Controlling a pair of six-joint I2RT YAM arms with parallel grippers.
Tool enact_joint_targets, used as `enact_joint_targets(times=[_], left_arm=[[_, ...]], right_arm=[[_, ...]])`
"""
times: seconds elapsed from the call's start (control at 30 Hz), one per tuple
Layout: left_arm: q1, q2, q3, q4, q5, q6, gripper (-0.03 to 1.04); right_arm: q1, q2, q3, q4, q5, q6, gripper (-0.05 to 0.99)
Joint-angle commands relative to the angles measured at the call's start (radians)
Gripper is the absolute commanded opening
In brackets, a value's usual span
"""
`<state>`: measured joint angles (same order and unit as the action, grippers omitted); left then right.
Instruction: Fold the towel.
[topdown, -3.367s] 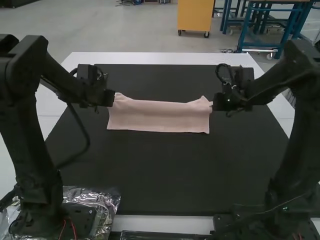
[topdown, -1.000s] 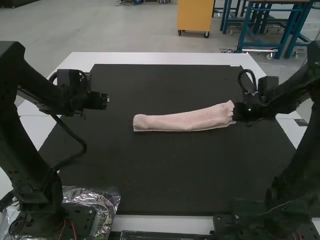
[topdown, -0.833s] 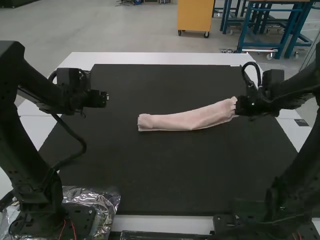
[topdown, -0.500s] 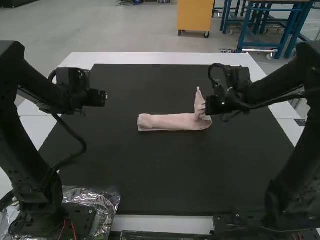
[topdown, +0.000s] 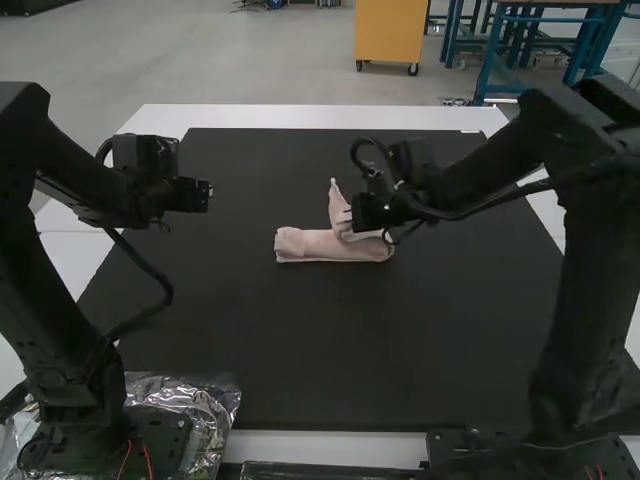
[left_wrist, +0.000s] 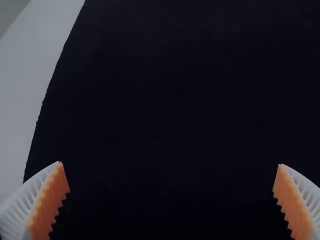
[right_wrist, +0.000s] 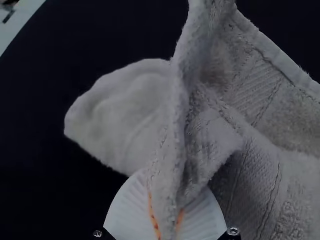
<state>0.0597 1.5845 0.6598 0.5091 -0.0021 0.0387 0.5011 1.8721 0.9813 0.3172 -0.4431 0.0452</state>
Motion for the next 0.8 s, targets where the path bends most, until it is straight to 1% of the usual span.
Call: enact_joint_targets(times=[0.0, 0.13, 0.3, 0.37, 0.4, 0.43, 0.5, 0.53, 0.6, 0.63, 0.67, 0.7, 0.77], left_arm=[[0.002, -0.024, -0.012, 0.02, -0.012, 0.012, 0.96], [0.003, -0.026, -0.029, 0.045, -0.012, 0.01, 0.96], [0.006, -0.026, -0.04, 0.052, -0.012, 0.012, 0.96], [0.006, -0.026, -0.042, 0.054, -0.012, 0.012, 0.97], [0.006, -0.026, -0.042, 0.055, -0.012, 0.01, 0.96], [0.006, -0.026, -0.042, 0.057, -0.012, 0.01, 0.97], [0.002, -0.026, -0.042, 0.06, -0.012, 0.01, 0.96], [0.002, -0.026, -0.04, 0.06, -0.012, 0.01, 0.96], [0.0, -0.026, -0.038, 0.062, -0.013, 0.01, 0.97], [0.0, -0.026, -0.037, 0.062, -0.012, 0.01, 0.96], [0.0, -0.026, -0.035, 0.06, -0.013, 0.01, 0.97], [0.0, -0.026, -0.034, 0.062, -0.013, 0.01, 0.97], [0.0, -0.026, -0.032, 0.062, -0.012, 0.01, 0.96]], right_arm=[[0.04, 0.032, 0.06, 0.013, 0.006, 0.022, -0.03], [0.082, 0.088, 0.112, 0.013, 0.006, 0.027, -0.03], [0.129, 0.151, 0.177, 0.019, 0.007, 0.039, -0.02], [0.146, 0.171, 0.201, 0.019, 0.003, 0.056, -0.02], [0.152, 0.176, 0.212, 0.022, -0.008, 0.067, -0.01], [0.155, 0.177, 0.22, 0.031, -0.014, 0.074, 0.06], [0.155, 0.174, 0.229, 0.063, -0.02, 0.108, 0.37], [0.154, 0.165, 0.232, 0.076, -0.02, 0.128, 0.49], [0.151, 0.127, 0.234, 0.089, -0.02, 0.125, 0.68], [0.148, 0.104, 0.23, 0.109, -0.016, 0.122, 0.76], [0.143, 0.078, 0.221, 0.128, -0.011, 0.122, 0.8], [0.137, 0.053, 0.211, 0.154, -0.008, 0.124, 0.81], [0.117, 0.015, 0.183, 0.2, 0.0, 0.134, 0.81]])
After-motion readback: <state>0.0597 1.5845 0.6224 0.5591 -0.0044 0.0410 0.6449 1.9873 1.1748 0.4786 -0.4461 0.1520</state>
